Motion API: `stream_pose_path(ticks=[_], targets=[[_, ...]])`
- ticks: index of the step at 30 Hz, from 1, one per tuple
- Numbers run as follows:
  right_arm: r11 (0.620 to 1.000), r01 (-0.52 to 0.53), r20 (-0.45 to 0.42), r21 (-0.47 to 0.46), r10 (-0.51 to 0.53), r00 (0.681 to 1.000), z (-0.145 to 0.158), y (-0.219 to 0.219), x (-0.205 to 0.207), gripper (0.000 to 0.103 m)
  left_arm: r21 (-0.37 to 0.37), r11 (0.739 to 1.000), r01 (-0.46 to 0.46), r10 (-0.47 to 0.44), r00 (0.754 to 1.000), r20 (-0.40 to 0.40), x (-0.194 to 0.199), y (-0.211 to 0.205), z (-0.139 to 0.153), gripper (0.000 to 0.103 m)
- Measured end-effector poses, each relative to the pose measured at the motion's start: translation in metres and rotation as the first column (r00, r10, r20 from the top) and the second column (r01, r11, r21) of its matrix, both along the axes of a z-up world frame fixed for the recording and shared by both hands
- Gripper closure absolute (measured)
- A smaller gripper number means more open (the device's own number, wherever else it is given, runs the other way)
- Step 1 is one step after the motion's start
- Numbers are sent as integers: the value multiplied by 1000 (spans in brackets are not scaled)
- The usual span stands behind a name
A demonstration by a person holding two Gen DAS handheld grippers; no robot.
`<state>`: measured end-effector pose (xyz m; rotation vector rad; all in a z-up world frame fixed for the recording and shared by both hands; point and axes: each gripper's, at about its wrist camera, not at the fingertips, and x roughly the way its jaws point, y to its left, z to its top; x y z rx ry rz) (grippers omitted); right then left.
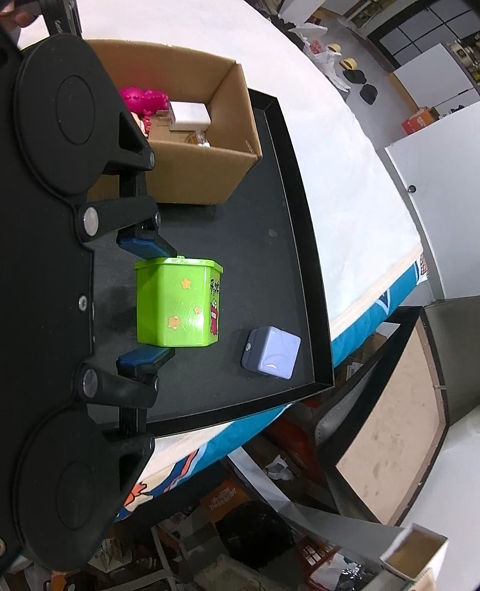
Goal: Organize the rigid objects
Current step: 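Lift the green cube with the right gripper and carry it over the box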
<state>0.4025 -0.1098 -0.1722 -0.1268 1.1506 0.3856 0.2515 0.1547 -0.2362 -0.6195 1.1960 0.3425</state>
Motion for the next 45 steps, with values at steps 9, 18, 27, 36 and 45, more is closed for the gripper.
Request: stream_pose_path(ticks=[9, 18, 27, 36, 45], targets=[[998, -60, 25, -7, 60, 998, 22, -1, -14, 55, 5, 1000, -4, 4, 1000, -2, 0, -1, 1, 83], [994, -110, 72, 8, 109, 991, 50, 11, -24, 55, 0, 1000, -5, 5, 1000, 4, -1, 0, 1, 83], [984, -175, 97, 44, 170, 981, 64, 35, -33, 55, 3, 1000, 0, 0, 1000, 7, -1, -1, 2, 83], [971, -237, 88, 43, 232, 969, 59, 66, -43, 55, -1, 1000, 1, -1, 1000, 9, -1, -1, 2, 83], [956, -289, 57, 45, 286, 956, 42, 99, -51, 55, -4, 1000, 2, -2, 1000, 11, -2, -1, 2, 83]])
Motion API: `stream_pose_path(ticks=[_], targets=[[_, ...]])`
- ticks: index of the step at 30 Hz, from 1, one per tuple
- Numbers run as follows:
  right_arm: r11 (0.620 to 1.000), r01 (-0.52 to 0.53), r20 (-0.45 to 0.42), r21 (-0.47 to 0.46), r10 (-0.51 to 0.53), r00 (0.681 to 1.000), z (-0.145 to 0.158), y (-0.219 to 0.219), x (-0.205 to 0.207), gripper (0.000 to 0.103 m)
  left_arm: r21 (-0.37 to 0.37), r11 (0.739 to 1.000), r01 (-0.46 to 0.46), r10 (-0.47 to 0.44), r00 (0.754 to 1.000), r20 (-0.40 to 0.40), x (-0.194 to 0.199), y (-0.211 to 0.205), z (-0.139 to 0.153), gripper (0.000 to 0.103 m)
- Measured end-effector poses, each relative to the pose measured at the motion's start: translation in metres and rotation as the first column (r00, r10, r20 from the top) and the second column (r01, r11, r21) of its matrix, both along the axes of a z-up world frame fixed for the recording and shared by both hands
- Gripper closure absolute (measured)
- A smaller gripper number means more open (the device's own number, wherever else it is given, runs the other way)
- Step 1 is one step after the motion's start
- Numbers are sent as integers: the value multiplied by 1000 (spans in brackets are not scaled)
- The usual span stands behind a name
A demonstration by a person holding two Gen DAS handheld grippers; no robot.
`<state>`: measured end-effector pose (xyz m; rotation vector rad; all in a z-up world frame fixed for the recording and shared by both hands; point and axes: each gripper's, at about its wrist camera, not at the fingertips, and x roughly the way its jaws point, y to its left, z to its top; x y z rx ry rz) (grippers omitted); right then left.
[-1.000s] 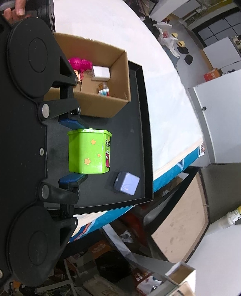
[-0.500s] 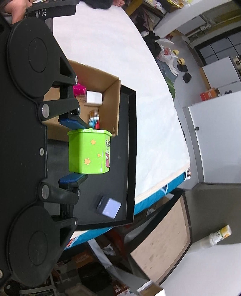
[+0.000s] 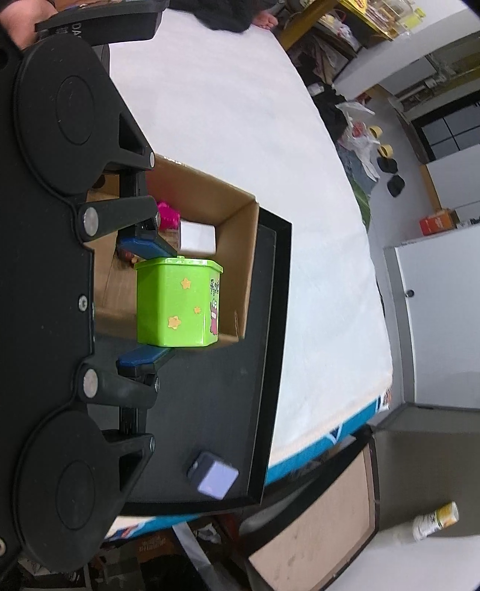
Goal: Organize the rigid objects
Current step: 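Lift the green cube with the right gripper and carry it over the box, then open the right gripper to drop the green cube into the box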
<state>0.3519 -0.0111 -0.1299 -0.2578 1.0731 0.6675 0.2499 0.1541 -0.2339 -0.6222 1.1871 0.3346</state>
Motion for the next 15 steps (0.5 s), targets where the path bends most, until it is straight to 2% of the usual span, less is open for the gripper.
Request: stream_pose_path(ticks=[11, 15], targets=[[1000, -26, -33, -16, 25, 999, -22, 23, -1, 54, -10, 1000, 3, -3, 1000, 2, 0, 0, -1, 83], [999, -21, -36, -32, 20, 999, -25, 26, -1, 49, -6, 1000, 6, -6, 1000, 1, 0, 0, 0, 83]])
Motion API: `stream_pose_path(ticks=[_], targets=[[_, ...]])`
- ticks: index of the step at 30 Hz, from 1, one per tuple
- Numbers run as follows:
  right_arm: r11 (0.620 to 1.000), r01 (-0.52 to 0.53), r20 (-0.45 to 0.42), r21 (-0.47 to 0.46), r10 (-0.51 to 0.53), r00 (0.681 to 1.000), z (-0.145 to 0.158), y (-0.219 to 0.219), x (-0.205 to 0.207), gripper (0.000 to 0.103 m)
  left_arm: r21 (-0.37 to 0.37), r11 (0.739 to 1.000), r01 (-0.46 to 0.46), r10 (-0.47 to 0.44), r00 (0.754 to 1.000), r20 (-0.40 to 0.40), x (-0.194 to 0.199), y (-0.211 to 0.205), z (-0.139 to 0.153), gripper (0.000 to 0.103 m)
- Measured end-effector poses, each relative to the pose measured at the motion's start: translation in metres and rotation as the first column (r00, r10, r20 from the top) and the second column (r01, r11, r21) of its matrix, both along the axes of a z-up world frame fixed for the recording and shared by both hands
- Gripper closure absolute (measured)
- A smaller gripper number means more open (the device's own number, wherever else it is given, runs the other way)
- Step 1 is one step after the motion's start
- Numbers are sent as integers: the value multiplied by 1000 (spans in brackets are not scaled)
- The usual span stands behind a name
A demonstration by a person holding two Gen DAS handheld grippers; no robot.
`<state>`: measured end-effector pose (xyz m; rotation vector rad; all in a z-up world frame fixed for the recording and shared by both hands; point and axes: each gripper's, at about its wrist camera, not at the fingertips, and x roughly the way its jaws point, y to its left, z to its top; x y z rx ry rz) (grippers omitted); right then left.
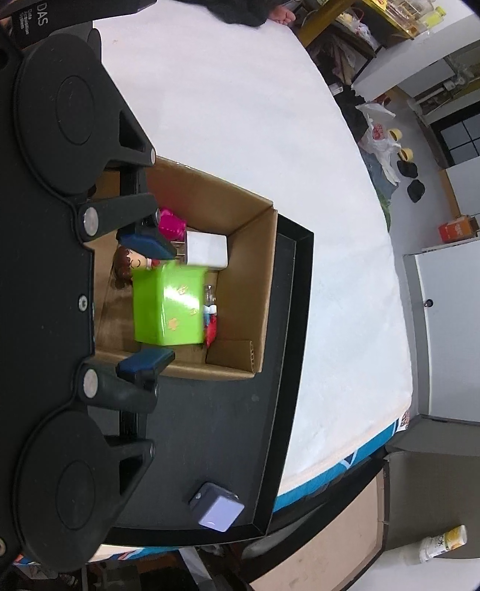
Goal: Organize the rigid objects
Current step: 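Open the right gripper to drop the green cube into the box, then move the right tool to the lavender cube on the tray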
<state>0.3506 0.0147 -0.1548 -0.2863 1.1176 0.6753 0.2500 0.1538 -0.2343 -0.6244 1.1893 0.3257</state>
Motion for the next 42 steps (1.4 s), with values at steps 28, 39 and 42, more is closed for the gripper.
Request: stream_pose_path(ticks=[28, 39, 42], targets=[[988, 152, -2, 33, -152, 988, 14, -82, 22, 37, 15, 1000, -13, 13, 1000, -19, 2, -3, 10, 83], [981, 189, 2, 40, -189, 982, 12, -109, 44, 32, 27, 999, -23, 22, 999, 26, 1, -1, 23, 87], [977, 210, -4, 40, -210, 978, 10, -118, 53, 32, 40, 999, -15, 14, 999, 29, 2, -3, 23, 87]])
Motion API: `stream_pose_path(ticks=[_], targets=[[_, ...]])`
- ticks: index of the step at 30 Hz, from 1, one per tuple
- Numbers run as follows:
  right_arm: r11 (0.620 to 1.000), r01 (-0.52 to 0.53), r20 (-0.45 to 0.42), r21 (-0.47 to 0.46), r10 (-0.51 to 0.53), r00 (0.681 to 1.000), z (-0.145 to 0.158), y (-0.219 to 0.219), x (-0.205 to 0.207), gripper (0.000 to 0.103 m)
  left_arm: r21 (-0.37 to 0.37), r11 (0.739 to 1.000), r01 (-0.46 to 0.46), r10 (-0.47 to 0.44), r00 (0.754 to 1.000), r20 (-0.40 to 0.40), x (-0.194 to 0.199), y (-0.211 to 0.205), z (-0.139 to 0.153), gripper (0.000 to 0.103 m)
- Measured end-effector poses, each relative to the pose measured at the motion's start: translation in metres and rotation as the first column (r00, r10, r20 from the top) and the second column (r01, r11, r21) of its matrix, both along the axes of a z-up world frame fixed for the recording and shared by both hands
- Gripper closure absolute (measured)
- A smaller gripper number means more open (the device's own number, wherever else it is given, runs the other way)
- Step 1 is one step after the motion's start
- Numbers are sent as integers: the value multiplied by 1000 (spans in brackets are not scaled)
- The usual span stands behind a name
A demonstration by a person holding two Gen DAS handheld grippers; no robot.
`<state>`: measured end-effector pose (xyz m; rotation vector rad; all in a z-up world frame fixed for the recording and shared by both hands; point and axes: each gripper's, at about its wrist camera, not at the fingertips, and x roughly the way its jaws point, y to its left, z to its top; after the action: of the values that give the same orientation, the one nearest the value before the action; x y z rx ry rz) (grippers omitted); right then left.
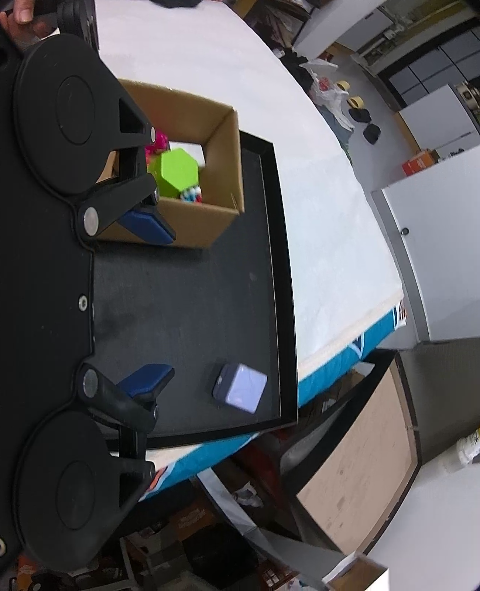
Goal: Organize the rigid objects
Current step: 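Move the right tool to the lavender cube on the tray, then grasp the lavender cube with the right gripper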
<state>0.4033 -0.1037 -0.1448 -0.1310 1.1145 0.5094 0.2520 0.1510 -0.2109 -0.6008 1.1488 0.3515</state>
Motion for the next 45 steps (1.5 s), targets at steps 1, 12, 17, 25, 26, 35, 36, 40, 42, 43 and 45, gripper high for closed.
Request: stream_pose_path(ticks=[1, 12, 17, 25, 26, 35, 36, 40, 42, 43, 45], targets=[[1000, 8, -1, -1, -8, 1000, -1, -3, 3, 31, 1, 1000, -2, 2, 1000, 1, 0, 0, 0, 88], [992, 125, -17, -13, -125, 992, -21, -39, 44, 31, -46, 999, -16, 17, 1000, 10, -4, 5, -2, 87], [988, 156, -48, -8, -156, 987, -33, -47, 60, 30, -54, 998, -18, 18, 1000, 7, -5, 6, -2, 87], [989, 135, -35, -64, -137, 990, -51, -39, 76, 35, -59, 998, -20, 21, 1000, 16, -8, 8, -3, 87], [988, 134, -38, -70, -137, 990, -54, -36, 79, 35, -57, 998, -14, 15, 1000, 17, -8, 7, -2, 87], [985, 137, -29, -101, -141, 990, -64, -14, 99, 36, -69, 998, -12, 13, 1000, 13, -7, 9, -2, 87], [985, 140, -26, -104, -144, 989, -65, -11, 101, 36, -70, 997, -12, 13, 1000, 13, -7, 10, -2, 87], [983, 145, -33, -111, -150, 988, -72, -3, 109, 39, -80, 997, -21, 22, 1000, 12, -7, 11, -3, 87], [981, 150, -42, -119, -156, 987, -77, 2, 114, 44, -83, 996, -27, 28, 1000, 11, -7, 11, -3, 87], [981, 154, -45, -120, -160, 986, -79, 4, 115, 44, -81, 996, -25, 26, 1000, 11, -7, 11, -3, 87], [977, 162, -38, -136, -169, 985, -83, 8, 118, 44, -84, 996, -25, 26, 1000, 12, -7, 11, -4, 87]])
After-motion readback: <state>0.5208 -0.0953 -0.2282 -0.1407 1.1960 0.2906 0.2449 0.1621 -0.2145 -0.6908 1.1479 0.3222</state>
